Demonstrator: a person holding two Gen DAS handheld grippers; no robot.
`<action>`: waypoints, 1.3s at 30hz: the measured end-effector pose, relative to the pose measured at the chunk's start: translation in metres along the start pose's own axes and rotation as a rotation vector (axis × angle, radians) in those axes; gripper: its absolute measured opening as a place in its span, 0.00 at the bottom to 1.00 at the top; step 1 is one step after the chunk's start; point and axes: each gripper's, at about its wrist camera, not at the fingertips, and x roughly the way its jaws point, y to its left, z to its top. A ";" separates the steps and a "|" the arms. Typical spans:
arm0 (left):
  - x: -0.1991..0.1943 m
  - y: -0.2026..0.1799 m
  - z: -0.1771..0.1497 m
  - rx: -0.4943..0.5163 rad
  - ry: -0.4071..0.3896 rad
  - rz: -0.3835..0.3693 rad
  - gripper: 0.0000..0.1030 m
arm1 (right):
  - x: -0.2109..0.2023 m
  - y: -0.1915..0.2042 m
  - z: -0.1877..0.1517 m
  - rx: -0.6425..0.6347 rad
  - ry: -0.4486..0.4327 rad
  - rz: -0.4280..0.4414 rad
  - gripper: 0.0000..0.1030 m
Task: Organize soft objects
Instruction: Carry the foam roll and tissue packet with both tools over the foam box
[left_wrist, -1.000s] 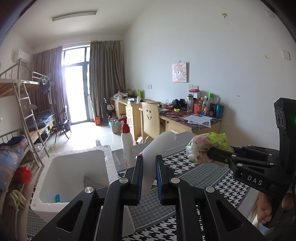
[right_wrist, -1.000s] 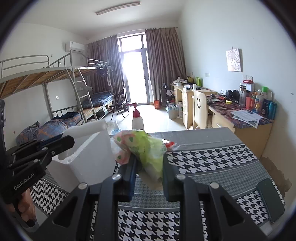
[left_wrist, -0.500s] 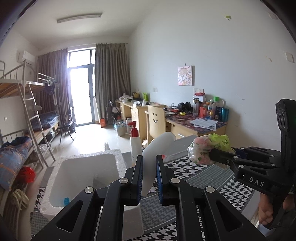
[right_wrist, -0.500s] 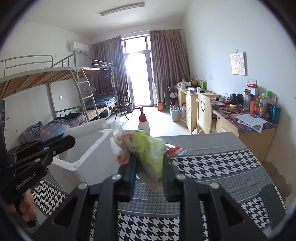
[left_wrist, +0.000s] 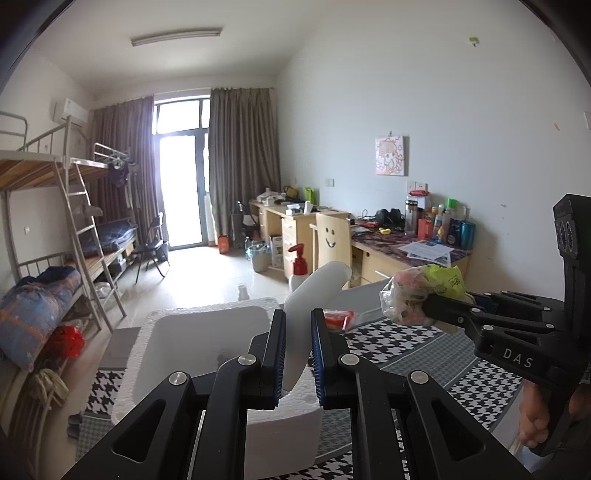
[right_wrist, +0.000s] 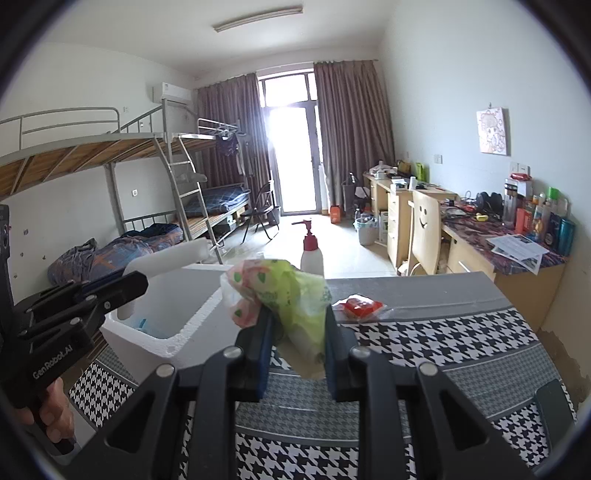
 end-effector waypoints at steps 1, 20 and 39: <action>0.000 0.002 0.000 -0.004 -0.001 0.005 0.14 | 0.001 0.001 0.001 -0.001 0.001 0.003 0.27; 0.000 0.021 -0.001 -0.038 0.003 0.071 0.14 | 0.017 0.022 0.010 -0.036 0.015 0.054 0.27; -0.004 0.043 -0.004 -0.067 0.011 0.146 0.14 | 0.034 0.049 0.018 -0.081 0.040 0.105 0.27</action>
